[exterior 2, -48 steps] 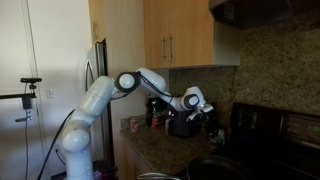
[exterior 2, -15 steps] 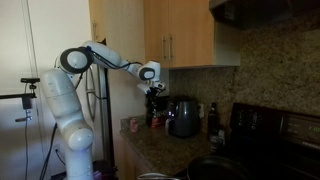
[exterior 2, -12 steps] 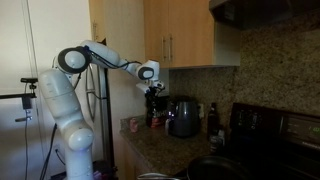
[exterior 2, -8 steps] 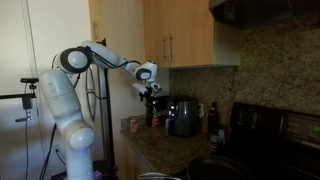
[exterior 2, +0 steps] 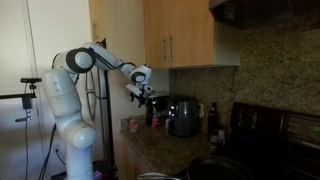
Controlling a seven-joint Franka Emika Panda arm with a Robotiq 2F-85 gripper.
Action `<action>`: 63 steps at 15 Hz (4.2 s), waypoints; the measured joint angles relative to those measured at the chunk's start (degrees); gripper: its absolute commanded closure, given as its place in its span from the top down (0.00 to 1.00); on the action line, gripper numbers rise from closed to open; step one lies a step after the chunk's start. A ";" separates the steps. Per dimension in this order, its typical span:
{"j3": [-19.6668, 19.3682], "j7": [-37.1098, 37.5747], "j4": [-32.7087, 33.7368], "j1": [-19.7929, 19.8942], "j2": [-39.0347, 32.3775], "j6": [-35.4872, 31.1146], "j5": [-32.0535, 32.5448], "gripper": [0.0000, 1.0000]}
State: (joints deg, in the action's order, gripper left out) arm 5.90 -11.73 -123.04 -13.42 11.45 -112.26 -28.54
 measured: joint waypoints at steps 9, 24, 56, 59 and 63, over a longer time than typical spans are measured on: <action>10.87 2.18 -0.10 -5.18 -11.09 -11.60 7.66 1.00; 12.18 7.59 -0.43 -6.34 -19.24 -27.69 19.76 1.00; 12.51 12.78 -0.19 -6.41 -19.95 -25.83 24.17 1.00; 12.47 12.54 -0.03 -6.12 -19.17 -24.80 23.69 1.00; 11.21 11.01 1.00 -4.23 -8.76 -19.29 22.78 1.00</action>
State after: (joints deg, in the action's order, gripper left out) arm 17.12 -0.72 -122.04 -17.65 2.69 -131.55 -5.75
